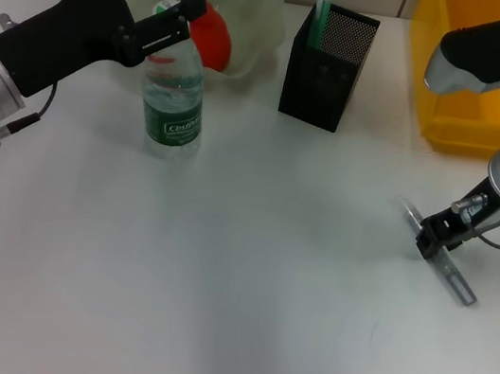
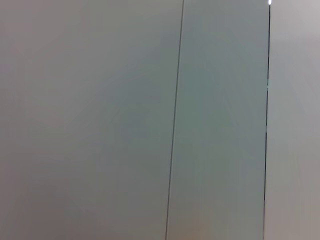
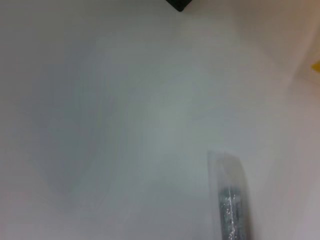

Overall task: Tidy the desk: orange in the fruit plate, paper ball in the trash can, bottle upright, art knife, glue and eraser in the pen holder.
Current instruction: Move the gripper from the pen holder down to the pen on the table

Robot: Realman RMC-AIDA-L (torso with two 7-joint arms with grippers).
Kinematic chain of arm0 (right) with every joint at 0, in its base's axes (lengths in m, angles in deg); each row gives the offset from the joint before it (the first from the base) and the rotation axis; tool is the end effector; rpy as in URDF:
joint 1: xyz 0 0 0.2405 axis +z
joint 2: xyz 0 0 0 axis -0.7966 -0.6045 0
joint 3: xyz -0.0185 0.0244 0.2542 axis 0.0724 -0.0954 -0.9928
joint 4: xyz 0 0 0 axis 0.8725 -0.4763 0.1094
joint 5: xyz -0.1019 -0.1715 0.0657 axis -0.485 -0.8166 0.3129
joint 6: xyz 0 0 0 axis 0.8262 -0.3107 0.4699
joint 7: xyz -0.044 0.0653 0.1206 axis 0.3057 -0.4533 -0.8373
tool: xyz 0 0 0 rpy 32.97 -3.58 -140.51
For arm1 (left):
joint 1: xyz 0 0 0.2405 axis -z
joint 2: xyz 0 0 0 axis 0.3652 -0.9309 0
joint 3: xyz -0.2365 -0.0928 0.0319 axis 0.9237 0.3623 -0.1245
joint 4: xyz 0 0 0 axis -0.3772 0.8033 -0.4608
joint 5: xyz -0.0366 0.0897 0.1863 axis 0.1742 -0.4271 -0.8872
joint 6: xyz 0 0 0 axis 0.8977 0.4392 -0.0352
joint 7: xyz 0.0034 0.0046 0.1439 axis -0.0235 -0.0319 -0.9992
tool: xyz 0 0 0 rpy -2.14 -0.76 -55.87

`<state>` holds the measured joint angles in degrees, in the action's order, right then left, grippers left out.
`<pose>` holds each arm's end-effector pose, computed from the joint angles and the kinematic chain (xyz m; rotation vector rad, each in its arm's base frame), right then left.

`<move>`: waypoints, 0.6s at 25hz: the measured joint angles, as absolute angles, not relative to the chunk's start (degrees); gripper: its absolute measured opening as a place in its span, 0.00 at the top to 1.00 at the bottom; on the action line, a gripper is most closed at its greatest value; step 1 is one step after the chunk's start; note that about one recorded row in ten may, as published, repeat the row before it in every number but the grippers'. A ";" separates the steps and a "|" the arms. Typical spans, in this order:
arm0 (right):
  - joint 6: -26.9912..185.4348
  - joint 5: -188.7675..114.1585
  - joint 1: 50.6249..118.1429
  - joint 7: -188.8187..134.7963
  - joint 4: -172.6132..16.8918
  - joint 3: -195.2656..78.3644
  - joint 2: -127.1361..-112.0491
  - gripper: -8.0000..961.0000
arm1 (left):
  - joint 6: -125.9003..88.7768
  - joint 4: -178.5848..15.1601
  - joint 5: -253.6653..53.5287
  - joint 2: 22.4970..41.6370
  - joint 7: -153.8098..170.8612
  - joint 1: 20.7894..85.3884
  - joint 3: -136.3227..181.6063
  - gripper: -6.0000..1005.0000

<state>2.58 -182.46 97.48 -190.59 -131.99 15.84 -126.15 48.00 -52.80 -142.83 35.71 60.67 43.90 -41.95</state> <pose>0.2062 0.3745 -0.0277 -2.2672 1.2790 -0.7455 -0.2468 0.3431 0.0019 -2.1785 -0.3927 -1.0931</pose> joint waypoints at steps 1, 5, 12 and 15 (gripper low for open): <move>2.67 -182.46 97.57 -190.58 -131.71 15.84 -126.15 0.66 | 48.00 -52.80 -142.83 35.71 60.67 43.92 -41.85 0.21; 3.32 -182.46 98.10 -190.57 -130.20 15.84 -126.15 0.67 | 48.00 -52.77 -142.84 35.68 60.67 44.01 -41.77 0.21; 4.80 -182.46 98.16 -190.57 -129.58 15.85 -126.15 0.69 | 47.90 -52.78 -142.84 35.67 60.67 44.09 -41.70 0.21; 4.90 -182.46 98.37 -190.55 -129.59 15.85 -126.15 0.72 | 47.85 -52.80 -142.83 35.70 60.67 44.09 -41.75 0.21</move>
<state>4.90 -182.46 98.37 -190.55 -129.59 15.85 -126.15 47.85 -52.80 -142.83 35.70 60.67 44.09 -41.75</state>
